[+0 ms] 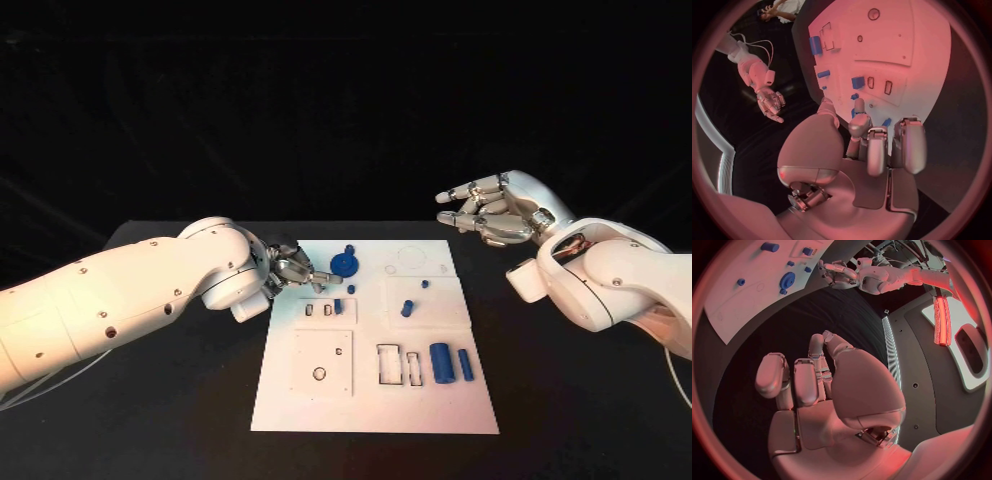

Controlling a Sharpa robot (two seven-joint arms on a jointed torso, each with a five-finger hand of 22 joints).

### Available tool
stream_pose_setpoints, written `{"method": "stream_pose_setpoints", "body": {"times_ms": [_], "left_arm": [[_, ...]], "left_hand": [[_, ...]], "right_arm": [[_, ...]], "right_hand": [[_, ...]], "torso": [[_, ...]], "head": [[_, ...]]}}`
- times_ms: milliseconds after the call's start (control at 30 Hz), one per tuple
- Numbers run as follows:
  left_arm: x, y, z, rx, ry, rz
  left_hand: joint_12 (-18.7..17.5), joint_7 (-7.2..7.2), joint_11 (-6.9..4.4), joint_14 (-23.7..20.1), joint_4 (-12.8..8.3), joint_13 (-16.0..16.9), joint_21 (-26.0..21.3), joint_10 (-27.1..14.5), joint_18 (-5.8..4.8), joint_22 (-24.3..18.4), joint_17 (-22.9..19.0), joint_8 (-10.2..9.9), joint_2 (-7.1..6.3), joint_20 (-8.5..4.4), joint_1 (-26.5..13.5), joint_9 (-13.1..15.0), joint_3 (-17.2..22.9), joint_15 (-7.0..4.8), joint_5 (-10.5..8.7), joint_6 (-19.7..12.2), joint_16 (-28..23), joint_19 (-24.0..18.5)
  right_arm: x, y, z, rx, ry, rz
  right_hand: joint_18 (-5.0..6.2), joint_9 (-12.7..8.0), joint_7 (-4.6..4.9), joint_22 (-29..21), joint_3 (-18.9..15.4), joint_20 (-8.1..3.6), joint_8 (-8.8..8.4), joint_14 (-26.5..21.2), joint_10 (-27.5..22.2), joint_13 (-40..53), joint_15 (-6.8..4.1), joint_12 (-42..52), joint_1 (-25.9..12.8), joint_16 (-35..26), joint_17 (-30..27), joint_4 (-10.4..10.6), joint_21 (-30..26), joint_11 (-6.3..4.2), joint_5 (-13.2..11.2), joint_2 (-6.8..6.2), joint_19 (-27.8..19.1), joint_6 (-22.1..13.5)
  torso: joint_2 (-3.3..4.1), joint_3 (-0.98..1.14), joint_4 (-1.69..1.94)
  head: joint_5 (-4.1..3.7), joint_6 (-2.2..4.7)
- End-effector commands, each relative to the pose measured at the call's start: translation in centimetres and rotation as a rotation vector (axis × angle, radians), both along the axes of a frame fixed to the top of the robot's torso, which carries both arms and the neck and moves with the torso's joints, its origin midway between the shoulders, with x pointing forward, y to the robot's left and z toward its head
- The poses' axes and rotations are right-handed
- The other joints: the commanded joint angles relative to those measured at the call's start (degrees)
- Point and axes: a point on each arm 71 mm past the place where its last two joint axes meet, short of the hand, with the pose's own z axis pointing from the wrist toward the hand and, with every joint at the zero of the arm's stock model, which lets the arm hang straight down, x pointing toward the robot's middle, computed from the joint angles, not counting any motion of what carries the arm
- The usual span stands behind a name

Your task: Assemble the parts on the task board

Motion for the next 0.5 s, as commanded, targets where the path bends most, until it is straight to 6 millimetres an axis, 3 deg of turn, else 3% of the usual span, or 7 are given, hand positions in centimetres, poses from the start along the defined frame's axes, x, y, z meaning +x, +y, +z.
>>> {"method": "stream_pose_setpoints", "body": {"times_ms": [33,267,500], "left_arm": [[0.2,-0.2,-0.1,0.153,-0.008,-0.015],[0.7,-1.3,-0.4,0.203,-0.008,-0.045],[0.8,-2.1,-0.6,0.241,-0.008,-0.075]], "left_hand": [[1.42,-0.73,-0.39,5.99,-0.12,1.95,0.75,0.91,-1.11,4.27,15.06,1.34,0.28,-0.62,-1.61,1.19,-0.17,-0.77,-0.39,0.11,0.13,2.21],[3.21,-1.40,-1.00,5.99,-0.15,4.54,1.95,1.90,-1.45,5.99,15.06,4.73,1.87,-1.20,-2.33,4.58,-0.16,-1.29,-0.39,-0.70,0.13,2.70],[3.35,-1.53,-1.10,5.99,-0.13,4.93,2.30,1.83,-1.54,6.54,15.06,6.49,2.07,-1.32,-2.37,6.71,-0.61,-1.40,-0.39,-1.91,0.13,2.77]], "right_arm": [[0.1,0.2,-0.1,0.003,-0.002,0.006],[0.4,0.3,-0.3,-0.012,0.004,0.009],[0.6,0.3,-0.6,-0.033,0.016,0.014]], "right_hand": [[0.76,-0.08,0.37,-0.28,0.32,0.00,-0.01,0.94,-0.46,-0.12,0.36,-0.31,-0.43,-0.32,-0.24,-0.01,-0.30,0.08,0.32,-0.17,-0.63,-0.18],[0.83,-0.08,0.38,-0.68,0.47,0.02,-0.01,0.85,-0.50,-0.27,0.37,-0.42,-0.47,-0.70,-0.61,0.00,-0.56,0.09,0.43,-0.14,-0.84,-0.24],[0.97,-0.09,0.41,-1.43,0.52,0.03,-0.03,0.78,-0.59,-0.41,0.40,-0.53,-0.62,-1.04,-0.94,0.04,-0.99,0.13,0.46,-0.26,-1.25,-0.35]], "torso": [[-0.04,0.03,-0.03],[0.08,-0.04,0.07],[0.10,-0.02,-0.04]], "head": [[0.18,-0.15],[0.40,-0.28],[0.64,-0.57]]}}
